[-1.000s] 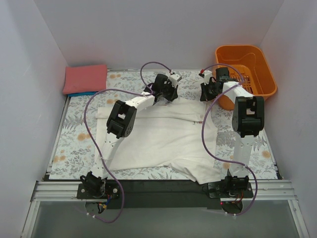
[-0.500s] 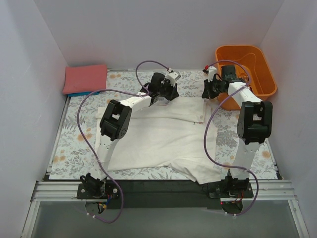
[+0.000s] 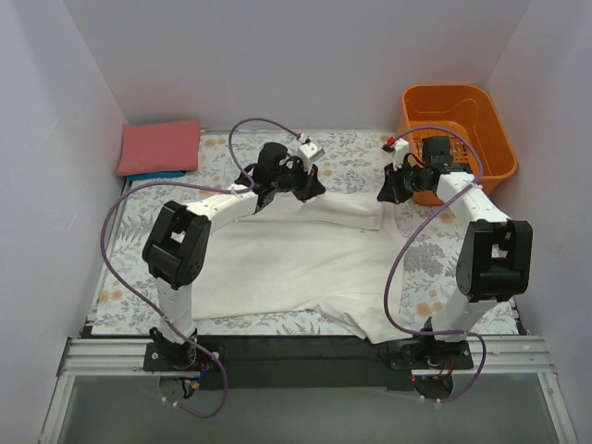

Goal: Fold and stack the t-shirts
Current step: Fold the tshirt

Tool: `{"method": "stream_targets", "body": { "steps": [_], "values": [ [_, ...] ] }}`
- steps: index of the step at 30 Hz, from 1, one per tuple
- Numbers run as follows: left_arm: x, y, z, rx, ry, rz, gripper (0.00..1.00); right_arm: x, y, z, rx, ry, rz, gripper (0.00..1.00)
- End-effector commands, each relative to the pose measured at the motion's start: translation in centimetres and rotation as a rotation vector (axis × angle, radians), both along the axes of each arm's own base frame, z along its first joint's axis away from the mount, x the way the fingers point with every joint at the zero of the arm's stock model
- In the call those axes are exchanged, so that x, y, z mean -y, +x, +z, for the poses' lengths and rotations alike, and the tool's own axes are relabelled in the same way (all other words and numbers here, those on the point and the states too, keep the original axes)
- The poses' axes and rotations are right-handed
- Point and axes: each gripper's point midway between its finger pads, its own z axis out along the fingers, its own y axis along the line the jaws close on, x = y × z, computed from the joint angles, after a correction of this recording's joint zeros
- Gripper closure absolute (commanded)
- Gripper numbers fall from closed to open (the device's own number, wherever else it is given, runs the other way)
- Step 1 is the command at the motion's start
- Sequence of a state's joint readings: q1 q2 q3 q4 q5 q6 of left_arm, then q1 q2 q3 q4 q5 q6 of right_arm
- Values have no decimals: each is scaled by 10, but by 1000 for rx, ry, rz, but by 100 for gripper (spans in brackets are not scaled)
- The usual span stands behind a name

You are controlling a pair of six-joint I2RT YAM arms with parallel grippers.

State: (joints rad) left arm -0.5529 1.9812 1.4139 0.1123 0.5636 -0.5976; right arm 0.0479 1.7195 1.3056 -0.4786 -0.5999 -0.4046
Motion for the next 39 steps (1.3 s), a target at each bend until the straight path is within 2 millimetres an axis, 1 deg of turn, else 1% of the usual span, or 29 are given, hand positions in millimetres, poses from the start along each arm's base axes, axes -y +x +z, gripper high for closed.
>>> {"method": "stream_targets", "body": {
  "steps": [1, 3, 4, 5, 6, 7, 8, 10, 11, 12, 15, 17, 19, 22, 24, 25, 26, 27, 28, 29, 30, 31, 33, 34, 35, 36, 37, 38, 39],
  "values": [
    [-7, -31, 31, 34, -32, -69, 100, -5, -28, 17, 19, 28, 62, 99],
    [-11, -42, 28, 26, -27, -83, 100, -5, -40, 21, 21, 30, 76, 99],
    [-16, -50, 23, 19, -16, -88, 100, -5, -48, 20, 10, 29, 83, 99],
    [-18, -55, 22, 15, -13, -95, 100, -5, -58, 12, -11, 25, 93, 99],
    [-20, -59, 19, 9, -4, -101, 100, -5, -64, 15, -3, 28, 97, 99],
    [-24, -66, 16, 3, 1, -105, 100, -5, -71, 12, -17, 28, 102, 99],
    [-26, -71, 13, -9, 5, -111, 100, -6, -80, 5, -39, 27, 108, 99],
    [-32, -82, 7, -30, 12, -126, 100, -7, -90, 1, -50, 27, 114, 99],
    [-32, -87, 5, -41, 12, -135, 100, -8, -99, -6, -71, 27, 121, 99],
    [-34, -90, 4, -45, 13, -140, 100, -10, -103, -5, -68, 30, 133, 99],
    [-40, -106, -8, -95, 24, -146, 100, -15, -118, -15, -82, 22, 164, 99],
    [-46, -114, -18, -113, 39, -147, 100, -15, -124, -19, -91, 14, 175, 99],
    [-50, -118, -24, -123, 52, -147, 100, -16, -130, -26, -104, 2, 192, 99],
    [-50, -129, -31, -154, 62, -189, 100, -14, -135, -31, -113, -13, 202, 99],
    [-50, -140, -36, -187, 74, -222, 100, -12, -136, -34, -117, -30, 202, 99],
    [-51, -146, -38, -209, 79, -239, 85, -10, -137, -35, -112, -40, 219, 99],
    [-52, -148, -39, -219, 83, -245, 80, -9, -138, -34, -113, -47, 230, 99],
    [-52, -151, -36, -211, 84, -259, 77, -9, -145, -36, -140, -51, 250, 91],
    [-55, -152, -36, -219, 93, -252, 74, -9, -142, -30, -116, -61, 273, 79],
    [-57, -151, -34, -217, 98, -243, 73, -9, -143, -29, -117, -61, 291, 68],
    [-58, -150, -29, -207, 100, -242, 72, -9, -143, -25, -118, -62, 301, 48],
    [-67, -148, -24, -216, 107, -226, 71, -9, -137, -15, -99, -59, 297, 40],
    [-78, -139, -12, -232, 91, -181, 70, -12, -125, -2, -66, -46, 286, 28],
    [-95, -123, -4, -243, 71, -112, 69, -15, -119, 3, -50, -38, 283, 27],
    [-105, -113, 0, -249, 68, -69, 69, -18, -105, 11, -41, -25, 265, 26],
    [-117, -106, 1, -272, 74, -23, 70, -19, -97, 13, -44, -20, 251, 26],
    [-138, -83, 9, -261, 73, 65, 70, -20, -87, 15, -37, -21, 234, 27],
    [-150, -72, 9, -270, 78, 112, 70, -21, -70, 13, -23, -37, 216, 30],
    [-161, -68, 6, -295, 95, 149, 71, -22, -62, 12, -24, -40, 197, 36]
  ]
}}
